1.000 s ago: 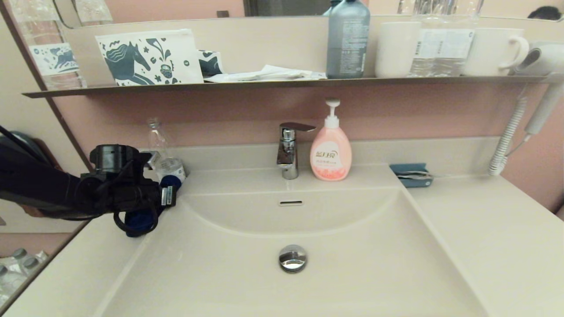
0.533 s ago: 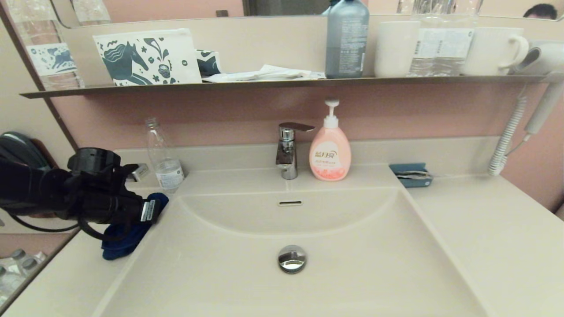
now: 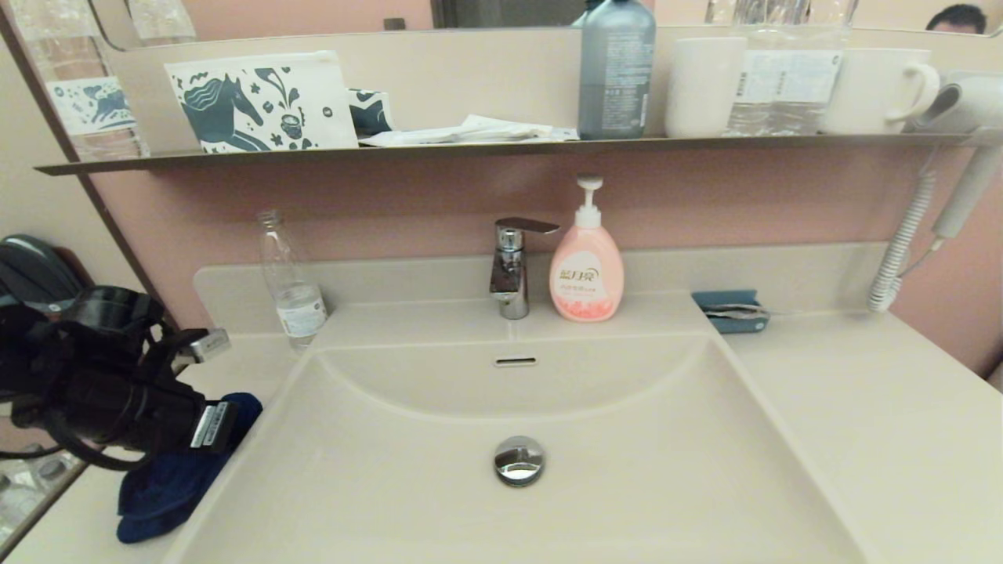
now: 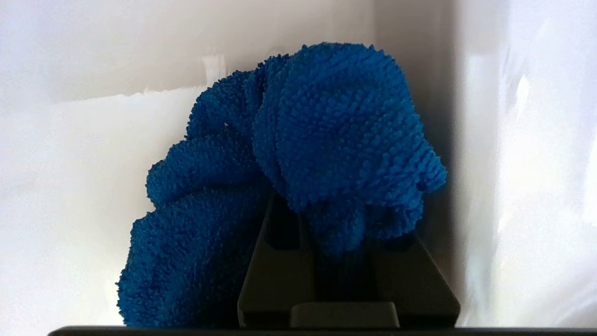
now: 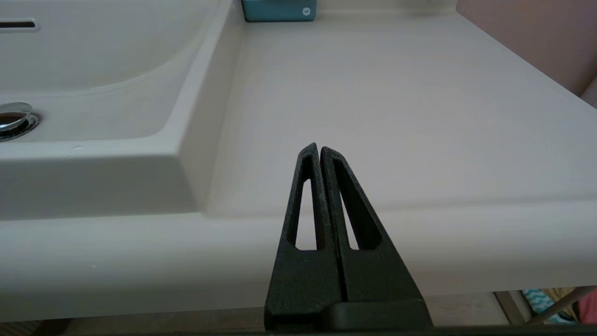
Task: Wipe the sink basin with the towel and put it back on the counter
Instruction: Wipe the sink
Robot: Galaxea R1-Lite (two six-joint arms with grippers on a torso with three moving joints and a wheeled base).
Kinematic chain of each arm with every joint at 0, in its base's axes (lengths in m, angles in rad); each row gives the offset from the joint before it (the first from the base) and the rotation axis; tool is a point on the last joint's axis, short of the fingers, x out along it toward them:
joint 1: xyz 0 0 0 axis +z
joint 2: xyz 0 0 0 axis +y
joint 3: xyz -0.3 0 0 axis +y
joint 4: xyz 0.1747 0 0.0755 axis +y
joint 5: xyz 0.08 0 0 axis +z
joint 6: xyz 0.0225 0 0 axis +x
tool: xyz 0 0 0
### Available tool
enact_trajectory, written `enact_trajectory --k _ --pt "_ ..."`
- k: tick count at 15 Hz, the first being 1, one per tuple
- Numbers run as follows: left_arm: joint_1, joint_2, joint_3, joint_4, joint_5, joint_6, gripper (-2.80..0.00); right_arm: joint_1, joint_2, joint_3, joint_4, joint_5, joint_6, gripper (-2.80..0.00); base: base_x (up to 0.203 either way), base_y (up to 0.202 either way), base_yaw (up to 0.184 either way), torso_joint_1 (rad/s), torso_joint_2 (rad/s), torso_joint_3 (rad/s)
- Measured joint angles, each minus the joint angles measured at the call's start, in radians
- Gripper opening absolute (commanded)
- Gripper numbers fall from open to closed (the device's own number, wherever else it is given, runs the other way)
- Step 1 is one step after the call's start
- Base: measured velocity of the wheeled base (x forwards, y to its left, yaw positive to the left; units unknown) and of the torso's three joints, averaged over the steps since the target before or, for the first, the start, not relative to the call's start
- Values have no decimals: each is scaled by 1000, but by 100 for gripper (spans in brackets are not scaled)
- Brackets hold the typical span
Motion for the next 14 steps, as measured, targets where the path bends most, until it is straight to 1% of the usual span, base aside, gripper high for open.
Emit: enact_trajectory --k 2,4,6,8,11,14 --pt "50 -30 52 1 0 74 -280 0 0 0 0 0 0 -280 0 0 0 0 0 0" --pt "124 -53 94 8 -1 171 -280 0 0 0 0 0 0 -280 0 0 0 0 0 0" --pt "173 -60 103 33 -5 225 -280 0 0 0 0 0 0 -280 0 0 0 0 0 0" --pt "191 -43 86 34 -44 231 -280 0 0 0 0 0 0 -280 0 0 0 0 0 0" --pt "188 8 -10 1 -118 221 -280 0 0 0 0 0 0 -280 0 0 0 0 0 0" --pt "154 81 -122 -8 -153 164 -280 0 0 0 0 0 0 -280 0 0 0 0 0 0"
